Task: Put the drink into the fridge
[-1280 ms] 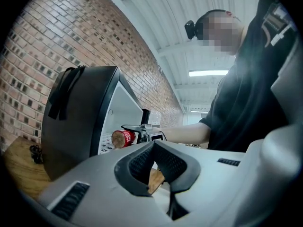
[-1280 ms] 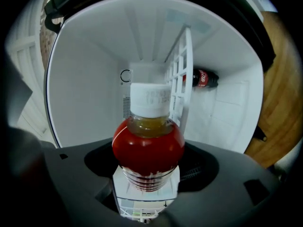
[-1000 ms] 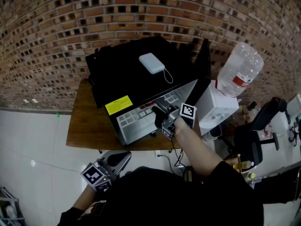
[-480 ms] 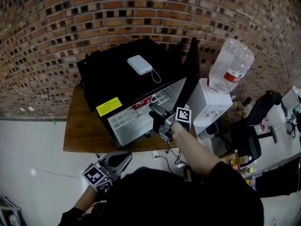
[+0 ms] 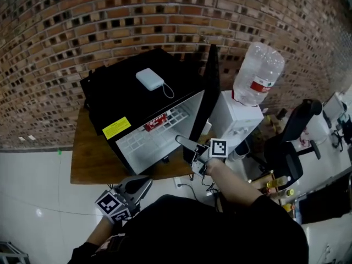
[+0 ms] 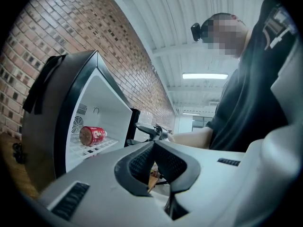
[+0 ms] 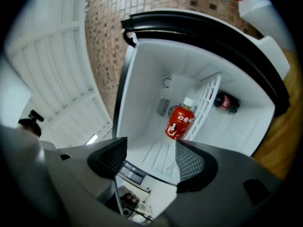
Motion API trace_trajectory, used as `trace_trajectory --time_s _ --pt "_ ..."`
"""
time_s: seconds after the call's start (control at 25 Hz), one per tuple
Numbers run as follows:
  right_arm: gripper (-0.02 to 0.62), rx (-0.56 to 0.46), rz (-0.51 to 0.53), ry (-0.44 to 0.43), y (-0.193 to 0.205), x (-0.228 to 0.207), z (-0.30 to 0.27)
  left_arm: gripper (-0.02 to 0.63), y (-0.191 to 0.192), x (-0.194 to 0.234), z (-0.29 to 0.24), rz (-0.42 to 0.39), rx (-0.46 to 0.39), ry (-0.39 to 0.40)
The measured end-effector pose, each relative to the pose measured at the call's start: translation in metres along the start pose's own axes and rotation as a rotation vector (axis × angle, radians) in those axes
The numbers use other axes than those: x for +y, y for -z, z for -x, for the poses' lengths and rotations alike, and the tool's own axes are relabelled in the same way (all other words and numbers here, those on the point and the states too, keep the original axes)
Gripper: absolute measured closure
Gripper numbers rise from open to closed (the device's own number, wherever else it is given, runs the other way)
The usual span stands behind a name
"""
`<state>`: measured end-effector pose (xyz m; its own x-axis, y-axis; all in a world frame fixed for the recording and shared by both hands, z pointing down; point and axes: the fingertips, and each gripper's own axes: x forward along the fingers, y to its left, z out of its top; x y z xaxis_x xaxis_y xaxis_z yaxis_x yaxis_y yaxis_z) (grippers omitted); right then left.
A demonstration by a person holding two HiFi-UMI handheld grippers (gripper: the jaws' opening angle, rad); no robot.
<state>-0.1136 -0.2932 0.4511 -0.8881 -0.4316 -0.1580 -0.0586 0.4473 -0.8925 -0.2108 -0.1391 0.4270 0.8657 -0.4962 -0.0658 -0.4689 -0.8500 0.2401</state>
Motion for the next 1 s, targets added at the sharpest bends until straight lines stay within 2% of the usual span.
trace_trajectory --time_s 0.08,0.16,0.2,0.28,0.36,0.4,0.44,0.52,0.64,1.0 --pt "0.295 0.07 0.212 -0.02 0.017 0.024 0.034 0.612 0.004 0.0 -0.008 -0.006 0.01 0.018" --pt "0.32 0.116 0.453 0.011 0.032 0.042 0.072 0.612 0.012 0.0 -0.018 -0.017 0.032 0.033" --pt "0.361 0.123 0.567 0.053 0.037 0.046 0.092 0.612 0.015 -0.001 -0.024 -0.017 0.038 0.041" --pt "0.396 0.116 0.765 0.158 0.04 0.049 0.127 0.612 0.019 -0.006 -0.039 -0.012 0.046 0.063" --pt "0.463 0.102 0.95 0.274 0.041 0.052 0.158 0.612 0.024 -0.015 -0.055 -0.002 0.053 0.093" --pt "0.551 0.087 1.022 0.331 0.041 0.052 0.172 0.612 0.027 -0.02 -0.063 0.001 0.058 0.109" --pt "0.585 0.067 1.07 0.379 0.039 0.052 0.184 0.612 0.03 -0.025 -0.071 0.004 0.064 0.126" --pt "0.586 0.02 1.096 0.439 0.039 0.051 0.205 0.612 0.034 -0.034 -0.087 0.012 0.072 0.151" --pt "0.586 -0.015 1.062 0.468 0.049 0.048 0.228 0.612 0.041 -0.046 -0.103 0.018 0.087 0.181" --pt "0.588 0.03 1.029 0.489 0.069 0.037 0.239 0.612 0.048 -0.054 -0.115 0.025 0.104 0.208"
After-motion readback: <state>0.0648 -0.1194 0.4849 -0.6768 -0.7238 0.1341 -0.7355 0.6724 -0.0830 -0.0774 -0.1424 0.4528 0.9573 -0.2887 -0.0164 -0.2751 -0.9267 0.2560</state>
